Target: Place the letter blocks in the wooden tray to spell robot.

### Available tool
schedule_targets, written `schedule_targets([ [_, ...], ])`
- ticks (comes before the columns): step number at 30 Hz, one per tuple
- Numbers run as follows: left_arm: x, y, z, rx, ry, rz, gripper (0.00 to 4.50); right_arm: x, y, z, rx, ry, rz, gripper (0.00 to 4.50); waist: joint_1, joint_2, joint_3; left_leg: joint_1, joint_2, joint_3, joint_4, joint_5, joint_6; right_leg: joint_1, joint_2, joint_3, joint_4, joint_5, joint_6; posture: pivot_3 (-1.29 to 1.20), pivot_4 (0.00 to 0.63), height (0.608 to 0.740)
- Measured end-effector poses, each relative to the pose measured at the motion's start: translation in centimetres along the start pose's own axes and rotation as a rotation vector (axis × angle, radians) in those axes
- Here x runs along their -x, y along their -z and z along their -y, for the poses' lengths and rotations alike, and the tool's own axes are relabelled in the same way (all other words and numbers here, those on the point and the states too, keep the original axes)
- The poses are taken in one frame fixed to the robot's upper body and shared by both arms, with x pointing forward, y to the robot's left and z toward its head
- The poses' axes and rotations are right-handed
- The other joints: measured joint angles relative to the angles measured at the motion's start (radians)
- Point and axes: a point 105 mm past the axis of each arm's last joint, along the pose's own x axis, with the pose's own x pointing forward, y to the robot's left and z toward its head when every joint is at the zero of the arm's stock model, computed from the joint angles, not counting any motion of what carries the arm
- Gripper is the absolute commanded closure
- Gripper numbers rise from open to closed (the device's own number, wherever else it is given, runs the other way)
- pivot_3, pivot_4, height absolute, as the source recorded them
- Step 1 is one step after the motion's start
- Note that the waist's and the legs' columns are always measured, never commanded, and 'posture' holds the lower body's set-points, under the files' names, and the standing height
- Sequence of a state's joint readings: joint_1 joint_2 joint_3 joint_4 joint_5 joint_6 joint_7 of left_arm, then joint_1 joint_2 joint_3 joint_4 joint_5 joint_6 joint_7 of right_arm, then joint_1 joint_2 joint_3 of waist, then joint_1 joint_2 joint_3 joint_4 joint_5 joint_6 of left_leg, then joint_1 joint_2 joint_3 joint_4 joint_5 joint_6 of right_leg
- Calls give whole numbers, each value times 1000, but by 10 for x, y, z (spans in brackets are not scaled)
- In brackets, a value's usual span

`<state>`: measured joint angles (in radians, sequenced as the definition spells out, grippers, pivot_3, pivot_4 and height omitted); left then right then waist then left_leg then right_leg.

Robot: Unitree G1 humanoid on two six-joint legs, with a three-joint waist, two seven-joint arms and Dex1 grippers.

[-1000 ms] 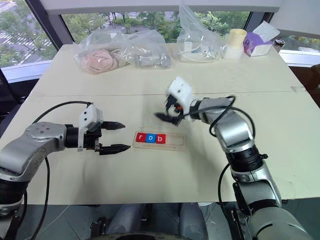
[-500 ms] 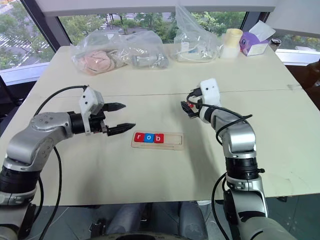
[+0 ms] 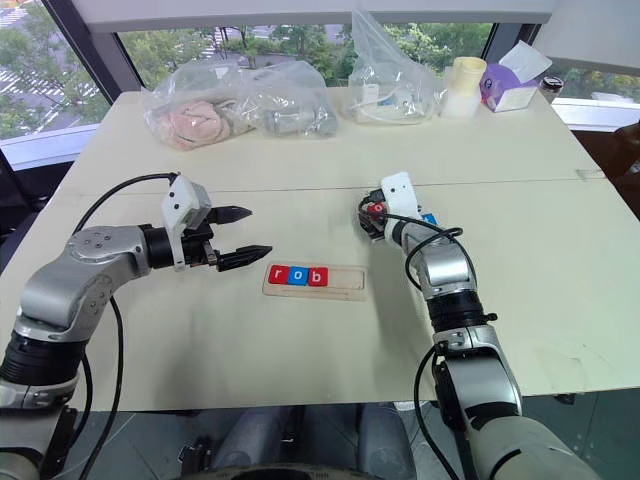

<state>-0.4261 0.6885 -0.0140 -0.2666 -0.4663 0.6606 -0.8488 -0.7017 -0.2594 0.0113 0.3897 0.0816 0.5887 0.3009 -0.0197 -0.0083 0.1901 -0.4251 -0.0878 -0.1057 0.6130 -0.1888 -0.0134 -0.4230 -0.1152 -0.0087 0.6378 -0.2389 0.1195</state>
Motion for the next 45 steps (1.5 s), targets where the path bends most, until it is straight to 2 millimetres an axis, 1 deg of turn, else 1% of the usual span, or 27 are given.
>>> schedule_targets([
  [2,0,-2,1,-9,2,5,0,-1,-2,-2,-2,-4,6,2959,0,0,0,0,0,0,0,0,0,0,0,0,0,0,0,0,150,740],
  [3,0,-2,2,-11,2,5,0,-1,-3,-1,0,-3,9,3335,0,0,0,0,0,0,0,0,0,0,0,0,0,0,0,0,150,740],
  [8,0,-2,2,-10,2,5,0,-1,-3,0,4,4,7,3319,0,0,0,0,0,0,0,0,0,0,0,0,0,0,0,0,150,740],
  [10,0,-2,2,-10,5,4,0,3,-8,2,8,15,21,3319,0,0,0,0,0,0,0,0,0,-1,0,0,0,0,0,0,150,740],
  [12,-1,-2,4,-9,16,5,0,16,-21,7,-1,35,62,3319,4,0,0,-1,0,0,0,0,0,-1,0,0,1,0,0,0,150,740],
  [14,-1,-3,7,-9,36,3,0,34,-35,14,-10,66,109,3319,7,0,0,-1,0,-1,0,0,0,-1,0,0,0,0,0,0,150,740],
  [15,-1,-5,11,-17,55,0,0,49,-40,18,-31,101,132,3319,10,0,0,-1,0,-2,-1,0,0,-1,0,0,0,0,0,0,150,740],
  [16,-1,-6,17,-33,80,-7,0,65,-41,22,-56,144,149,3319,11,0,0,-1,0,-3,-1,0,0,-1,0,0,0,0,0,0,150,740],
  [18,-4,-10,29,-52,129,-9,0,91,-35,25,-134,230,154,3319,10,0,0,-1,0,-3,-1,0,0,-1,0,1,0,0,0,0,150,740],
  [20,-9,-14,44,-52,188,3,0,111,-21,17,-212,277,121,3319,8,0,0,-1,0,-3,-1,0,0,-1,1,1,1,-1,0,0,150,740],
  [22,-15,-17,57,-53,246,16,0,129,-4,7,-238,295,60,3319,6,1,-1,-1,0,-3,-1,0,0,-1,2,1,1,-2,-2,0,150,740],
  [24,-20,-16,64,-43,278,12,0,141,8,-3,-252,294,9,3319,4,1,-1,0,0,-3,0,0,0,-1,2,2,1,-2,-4,0,150,740],
  [26,-22,-15,67,-38,300,8,0,149,15,-12,-277,289,-20,3319,5,1,-1,0,1,-3,0,0,0,-1,3,2,1,-2,-5,0,150,740],
  [29,-24,-12,71,-31,324,1,0,155,27,-22,-305,277,-70,3319,6,1,-1,0,1,-4,0,0,0,-1,3,2,0,-2,-5,0,150,740],
  [32,-26,-7,72,-29,342,-13,0,155,40,-28,-361,272,-123,3319,7,1,-1,0,0,-4,0,0,0,-1,3,2,0,-2,-5,0,150,740],
  [34,-27,-3,67,-23,333,-22,0,155,48,-26,-383,283,-158,3319,6,1,-1,0,0,-3,0,0,-1,-1,3,2,-1,-2,-5,0,150,740],
  [40,-28,1,62,-33,321,-30,0,154,58,-22,-406,301,-198,3319,6,1,-1,0,0,-3,-1,0,-1,-1,2,2,-2,-2,-5,0,150,740],
  [42,-28,2,62,-37,318,-32,0,153,58,-23,-407,299,-201,2282,6,1,-1,0,0,-4,-1,0,-1,-1,2,2,-2,-2,-5,0,150,740],
  [43,-28,2,61,-40,316,-34,0,153,58,-23,-408,297,-202,1942,6,1,-1,0,0,-4,-1,0,-1,-1,2,2,-2,-2,-5,0,150,740],
  [45,-27,2,61,-41,314,-36,0,152,59,-24,-409,289,-205,890,6,1,-1,0,0,-3,-1,0,-1,-1,2,2,-3,-2,-5,0,150,740],
])
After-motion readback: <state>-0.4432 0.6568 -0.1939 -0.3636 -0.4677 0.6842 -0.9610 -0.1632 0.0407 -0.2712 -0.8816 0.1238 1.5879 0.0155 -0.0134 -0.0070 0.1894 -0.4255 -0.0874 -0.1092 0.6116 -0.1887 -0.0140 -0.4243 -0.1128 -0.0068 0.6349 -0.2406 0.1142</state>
